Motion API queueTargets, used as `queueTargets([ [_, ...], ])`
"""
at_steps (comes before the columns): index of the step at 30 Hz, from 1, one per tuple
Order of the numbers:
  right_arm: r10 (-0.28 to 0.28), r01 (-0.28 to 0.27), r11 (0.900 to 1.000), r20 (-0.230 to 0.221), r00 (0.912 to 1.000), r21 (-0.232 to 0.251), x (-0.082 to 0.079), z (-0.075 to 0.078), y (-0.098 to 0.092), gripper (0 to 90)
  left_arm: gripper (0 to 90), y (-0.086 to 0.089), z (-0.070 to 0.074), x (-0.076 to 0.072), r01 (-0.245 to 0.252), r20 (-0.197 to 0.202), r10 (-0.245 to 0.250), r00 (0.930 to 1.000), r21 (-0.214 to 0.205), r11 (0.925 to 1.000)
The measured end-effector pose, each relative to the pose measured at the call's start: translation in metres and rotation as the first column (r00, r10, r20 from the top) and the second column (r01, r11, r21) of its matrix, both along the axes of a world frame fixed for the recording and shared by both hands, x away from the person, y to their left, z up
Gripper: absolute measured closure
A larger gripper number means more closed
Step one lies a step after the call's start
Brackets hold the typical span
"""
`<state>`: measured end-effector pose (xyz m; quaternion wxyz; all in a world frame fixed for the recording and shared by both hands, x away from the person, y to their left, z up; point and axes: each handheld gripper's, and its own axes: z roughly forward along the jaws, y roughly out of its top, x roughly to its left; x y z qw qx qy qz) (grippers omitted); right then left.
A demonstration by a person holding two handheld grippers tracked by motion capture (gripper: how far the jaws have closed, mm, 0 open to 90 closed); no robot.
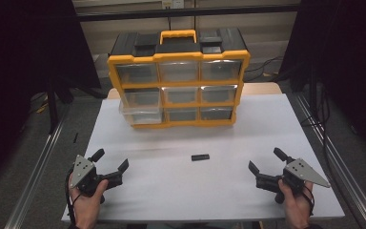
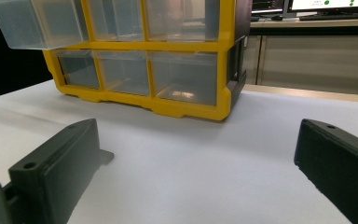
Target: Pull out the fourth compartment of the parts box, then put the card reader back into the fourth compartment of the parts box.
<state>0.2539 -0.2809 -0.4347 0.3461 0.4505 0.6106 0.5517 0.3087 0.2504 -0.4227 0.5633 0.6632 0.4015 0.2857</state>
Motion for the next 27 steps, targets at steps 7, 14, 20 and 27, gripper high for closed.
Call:
queueTargets([
  [7,0.005,-0.005,1.0,-0.008,1.0,-0.005,0.001,0.0,0.002,0.0,3.2,-0.005,-0.005,0.004,0.042,-0.03,-0.041,0.9987,0.03,0.9987],
  [14,0.001,-0.001,1.0,-0.01,0.9999,0.003,0.002,-0.001,0.001,0.0,3.2,-0.01,-0.003,0.005,0.057,-0.02,-0.056,0.9982,0.03,0.9979],
  [20,-0.005,0.005,1.0,-0.004,1.0,0.005,0.0,-0.001,-0.001,0.0,4.1,-0.018,-0.001,0.004,0.096,-0.016,-0.096,0.9952,0.025,0.995],
  [27,0.012,-0.012,0.9999,-0.006,0.9999,-0.005,0.0,0.0,0.001,0.0,4.1,-0.028,0.0,0.007,0.188,-0.052,-0.186,0.9812,0.03,0.9818],
])
